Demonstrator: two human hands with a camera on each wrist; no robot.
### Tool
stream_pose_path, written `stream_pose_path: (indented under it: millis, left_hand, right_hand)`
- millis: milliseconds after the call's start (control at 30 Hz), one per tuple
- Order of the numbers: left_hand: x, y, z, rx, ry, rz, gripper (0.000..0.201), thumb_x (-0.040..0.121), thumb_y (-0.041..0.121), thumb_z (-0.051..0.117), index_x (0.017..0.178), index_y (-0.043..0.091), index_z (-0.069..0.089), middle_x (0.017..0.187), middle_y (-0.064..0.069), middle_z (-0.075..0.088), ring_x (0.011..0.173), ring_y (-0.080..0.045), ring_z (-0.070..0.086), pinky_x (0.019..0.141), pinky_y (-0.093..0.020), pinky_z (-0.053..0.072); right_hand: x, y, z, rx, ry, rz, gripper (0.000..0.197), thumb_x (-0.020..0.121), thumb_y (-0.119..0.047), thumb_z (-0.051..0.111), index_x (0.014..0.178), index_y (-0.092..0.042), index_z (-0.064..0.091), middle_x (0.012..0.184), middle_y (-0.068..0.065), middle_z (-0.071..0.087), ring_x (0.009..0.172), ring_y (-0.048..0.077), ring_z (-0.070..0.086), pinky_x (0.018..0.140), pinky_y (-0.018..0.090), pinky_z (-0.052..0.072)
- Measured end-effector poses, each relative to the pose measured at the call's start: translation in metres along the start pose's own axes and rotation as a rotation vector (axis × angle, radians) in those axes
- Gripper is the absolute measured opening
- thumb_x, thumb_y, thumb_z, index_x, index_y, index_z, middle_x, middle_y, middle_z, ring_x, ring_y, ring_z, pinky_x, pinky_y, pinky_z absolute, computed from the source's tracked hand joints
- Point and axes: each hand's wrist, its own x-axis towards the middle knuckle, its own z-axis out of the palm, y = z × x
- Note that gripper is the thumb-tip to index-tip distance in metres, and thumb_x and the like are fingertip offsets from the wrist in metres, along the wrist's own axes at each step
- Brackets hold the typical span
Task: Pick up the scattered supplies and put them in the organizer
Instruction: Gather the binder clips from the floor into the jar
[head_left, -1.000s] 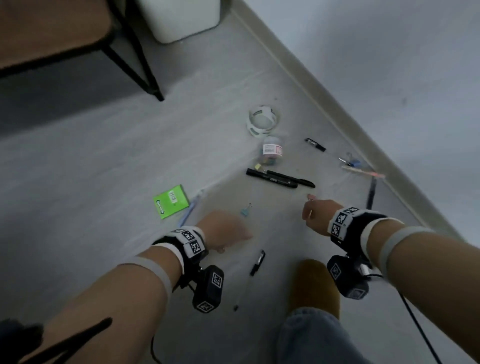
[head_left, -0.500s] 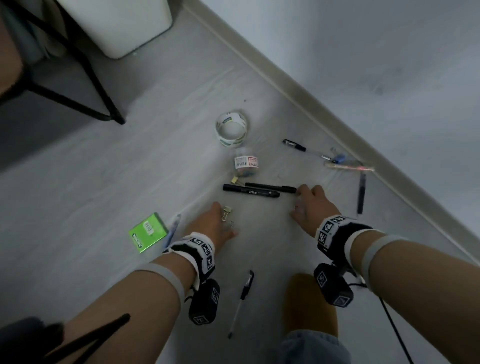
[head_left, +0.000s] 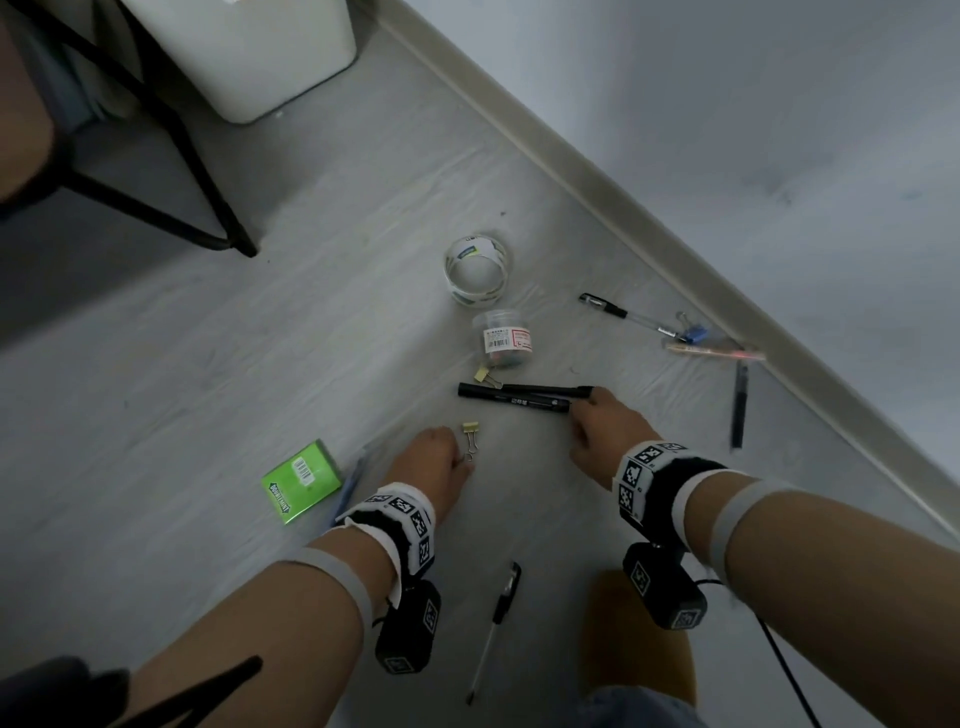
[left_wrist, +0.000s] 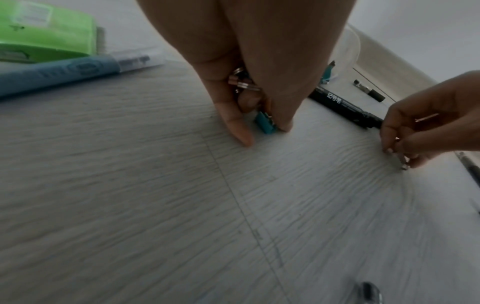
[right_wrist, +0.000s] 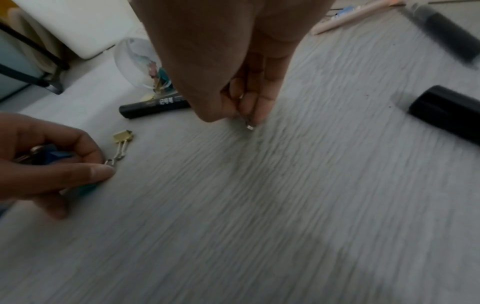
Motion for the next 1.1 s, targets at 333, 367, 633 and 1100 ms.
stream_pose_path:
  millis: [333,367,633,1100]
  left_hand:
    - [0.003,-0.007,-0.018,-0.247,0.116,0.04,0.013,0.1,0.021,0.05,0.091,0.012,0.044,0.073,0.002,0.046,0.068,-0.018,0.045,0.053,-0.027,0.029]
    - [0.004,-0.005,-0.02,-0.241,0.12,0.051,0.012,0.1,0.02,0.049,0.093,0.012,0.043,0.074,0.0,0.046,0.07,-0.019,0.045,0.054,-0.03,0.029]
    - [0.012,0.002,-0.022,-0.207,0.026,0.032,0.024,0.101,0.017,0.045,0.124,0.01,0.038,0.087,-0.013,0.061,0.069,-0.026,0.056,0.063,-0.034,0.044]
    - [0.025,0.004,-0.017,-0.006,0.007,0.006,0.025,0.097,0.03,0.055,0.11,0.009,0.051,0.11,-0.014,0.064,0.099,-0.033,0.062,0.077,-0.035,0.046]
  right_hand:
    - [0.016,-0.037,-0.002,0.034,0.054,-0.127,0.015,0.085,-0.007,0.054,0.1,-0.01,0.051,0.102,0.007,0.047,0.088,0.028,0.054,0.068,0.028,0.035]
    - [0.015,-0.041,-0.003,0.053,0.052,-0.126,0.016,0.084,-0.007,0.054,0.097,-0.012,0.048,0.097,0.005,0.045,0.085,0.027,0.051,0.068,0.028,0.034]
    - [0.028,-0.061,-0.02,0.263,0.156,-0.122,0.019,0.084,-0.012,0.057,0.094,-0.02,0.07,0.082,-0.006,0.061,0.076,0.013,0.054,0.072,0.019,0.038]
    - [0.05,-0.075,-0.023,0.259,0.12,-0.094,0.023,0.094,-0.013,0.04,0.103,-0.02,0.06,0.096,0.008,0.063,0.081,0.029,0.058,0.072,0.029,0.044]
